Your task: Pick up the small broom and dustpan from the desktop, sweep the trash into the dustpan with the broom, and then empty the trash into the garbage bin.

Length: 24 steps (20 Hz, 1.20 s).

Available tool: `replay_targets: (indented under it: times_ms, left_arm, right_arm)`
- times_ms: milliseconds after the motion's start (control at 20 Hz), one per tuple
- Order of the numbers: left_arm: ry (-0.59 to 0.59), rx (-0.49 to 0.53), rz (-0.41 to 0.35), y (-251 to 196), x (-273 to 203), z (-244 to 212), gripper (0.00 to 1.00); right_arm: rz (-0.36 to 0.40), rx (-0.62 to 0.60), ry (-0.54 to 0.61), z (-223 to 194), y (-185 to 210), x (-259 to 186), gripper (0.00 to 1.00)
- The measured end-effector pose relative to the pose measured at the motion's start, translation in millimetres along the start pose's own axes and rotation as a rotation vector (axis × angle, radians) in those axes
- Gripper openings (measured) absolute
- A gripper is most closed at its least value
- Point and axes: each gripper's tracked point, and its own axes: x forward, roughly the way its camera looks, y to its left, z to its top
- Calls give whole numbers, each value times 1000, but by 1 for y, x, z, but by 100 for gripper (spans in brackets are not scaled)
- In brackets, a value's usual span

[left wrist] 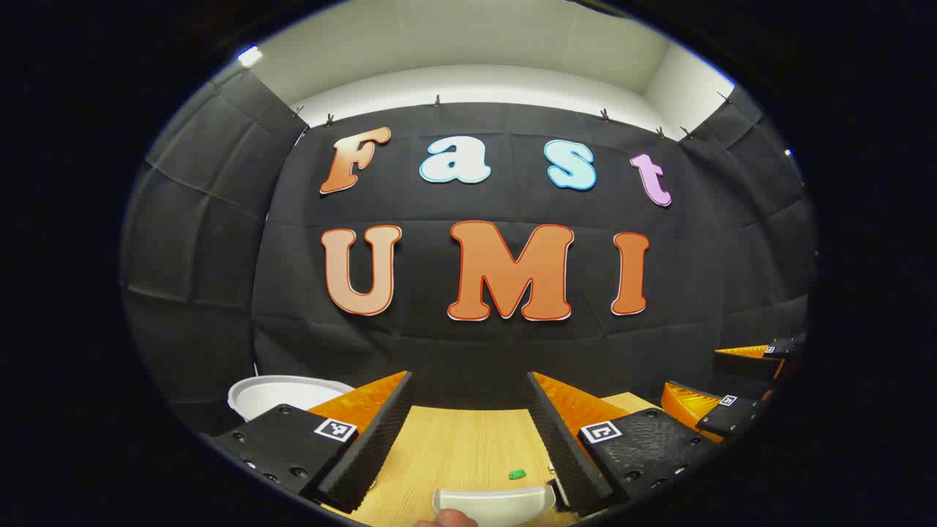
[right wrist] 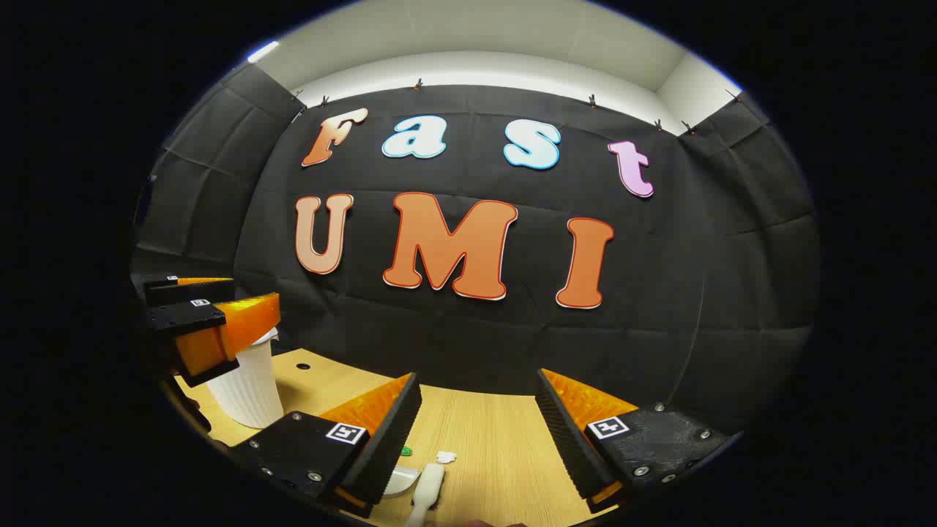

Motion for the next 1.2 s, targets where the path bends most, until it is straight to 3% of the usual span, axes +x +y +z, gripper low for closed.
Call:
replay_targets:
  times_ms: [550, 1200]
  left_arm:
    - [10, 9, 23, 4, 0, -8, 95]
    - [23, 11, 29, 0, 0, -18, 95]
  right_arm:
    - [-11, 17, -20, 5, -7, 2, 94]
    - [3, 137, 6, 6, -8, 4, 94]
